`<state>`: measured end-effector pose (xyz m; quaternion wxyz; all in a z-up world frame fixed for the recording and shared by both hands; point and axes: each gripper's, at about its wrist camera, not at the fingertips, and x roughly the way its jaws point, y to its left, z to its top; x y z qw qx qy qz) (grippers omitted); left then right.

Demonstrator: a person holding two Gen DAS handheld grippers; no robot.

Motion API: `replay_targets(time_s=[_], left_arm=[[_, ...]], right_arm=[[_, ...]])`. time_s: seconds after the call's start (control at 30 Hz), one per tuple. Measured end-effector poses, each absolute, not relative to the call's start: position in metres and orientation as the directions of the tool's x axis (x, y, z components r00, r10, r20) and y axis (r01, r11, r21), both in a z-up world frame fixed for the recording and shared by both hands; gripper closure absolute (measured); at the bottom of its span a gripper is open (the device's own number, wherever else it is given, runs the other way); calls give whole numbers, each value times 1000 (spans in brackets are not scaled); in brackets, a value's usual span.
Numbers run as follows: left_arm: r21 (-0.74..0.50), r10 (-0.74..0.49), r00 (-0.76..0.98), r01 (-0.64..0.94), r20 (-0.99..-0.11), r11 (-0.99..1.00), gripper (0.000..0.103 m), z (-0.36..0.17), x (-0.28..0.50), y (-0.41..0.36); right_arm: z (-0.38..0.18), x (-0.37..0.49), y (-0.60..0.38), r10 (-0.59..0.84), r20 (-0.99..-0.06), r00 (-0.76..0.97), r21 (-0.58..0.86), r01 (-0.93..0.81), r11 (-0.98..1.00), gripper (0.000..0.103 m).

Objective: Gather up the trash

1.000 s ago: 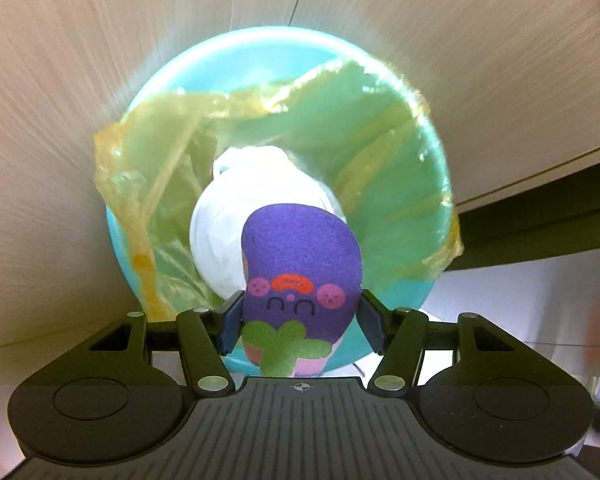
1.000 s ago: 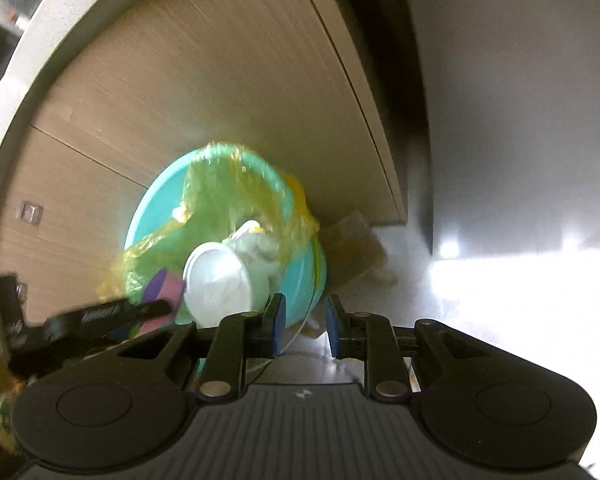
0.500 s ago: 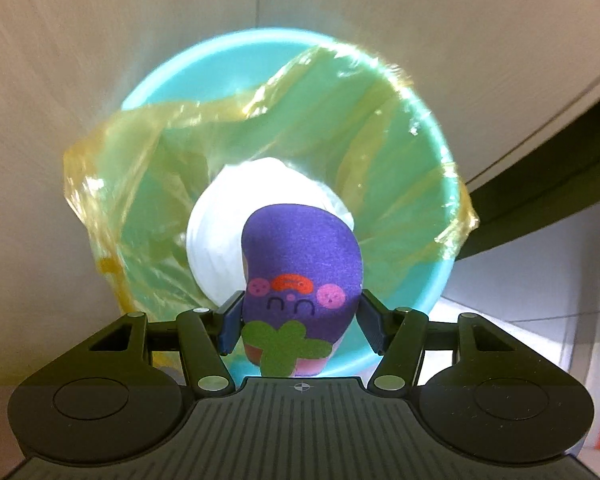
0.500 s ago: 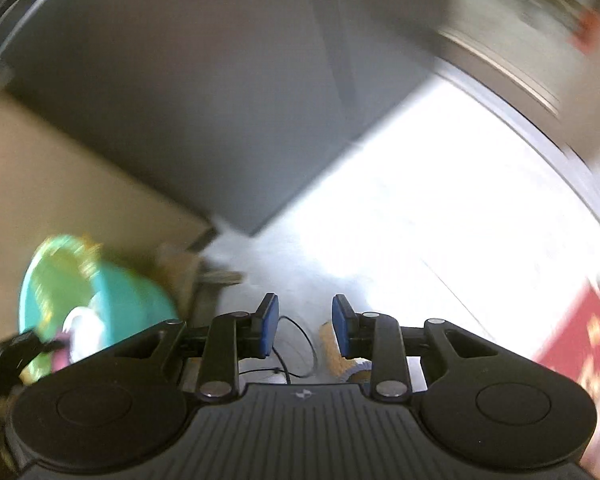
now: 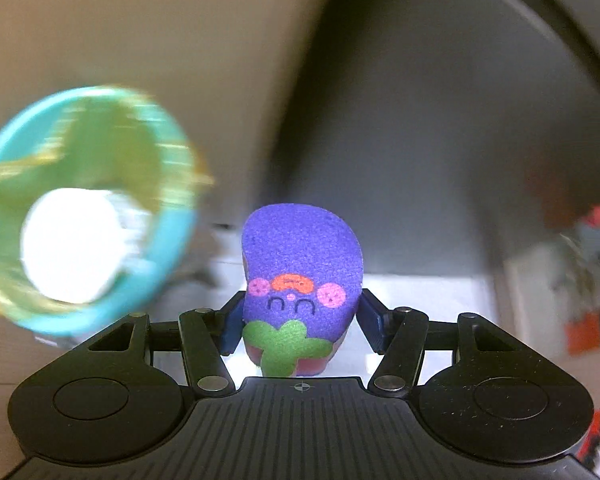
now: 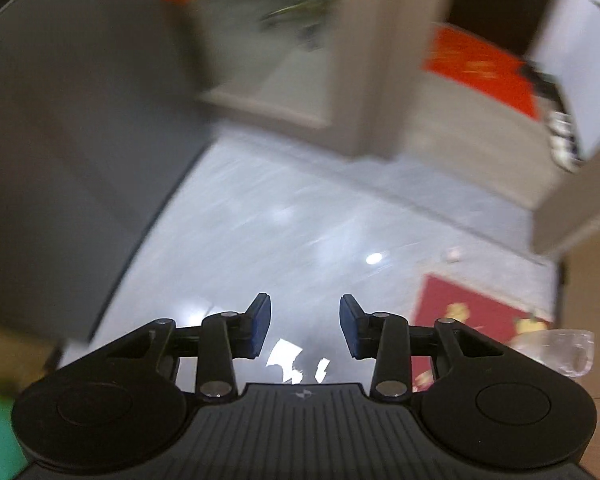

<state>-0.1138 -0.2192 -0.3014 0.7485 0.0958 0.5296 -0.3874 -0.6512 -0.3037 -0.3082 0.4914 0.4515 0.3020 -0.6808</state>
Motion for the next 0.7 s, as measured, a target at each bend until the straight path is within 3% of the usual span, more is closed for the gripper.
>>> replay_targets(time_s=[0.1, 0.23, 0.4, 0.57, 0.7], left_arm=[[-331, -539, 86, 706, -838, 626, 39, -297, -200, -259], [-320, -548, 118, 704, -828, 635, 39, -301, -314, -288], [-256, -500, 150, 713, -853, 652, 39, -334, -399, -327], [-206, -445, 142, 735, -884, 645, 39, -407, -436, -334], [-156, -394, 163, 734, -905, 661, 39, -480, -444, -326]], right_arm=[[-336, -743, -311, -412, -898, -155, 40, 904, -426, 46], [-418, -876, -335, -359, -922, -147, 57, 865, -499, 45], [-581, -1024, -378, -160, -987, -11, 88, 798, -597, 46], [-747, -1081, -401, -51, -999, 11, 41, 773, -633, 46], [-855, -1086, -420, -18, -997, -69, -49, 847, -530, 48]])
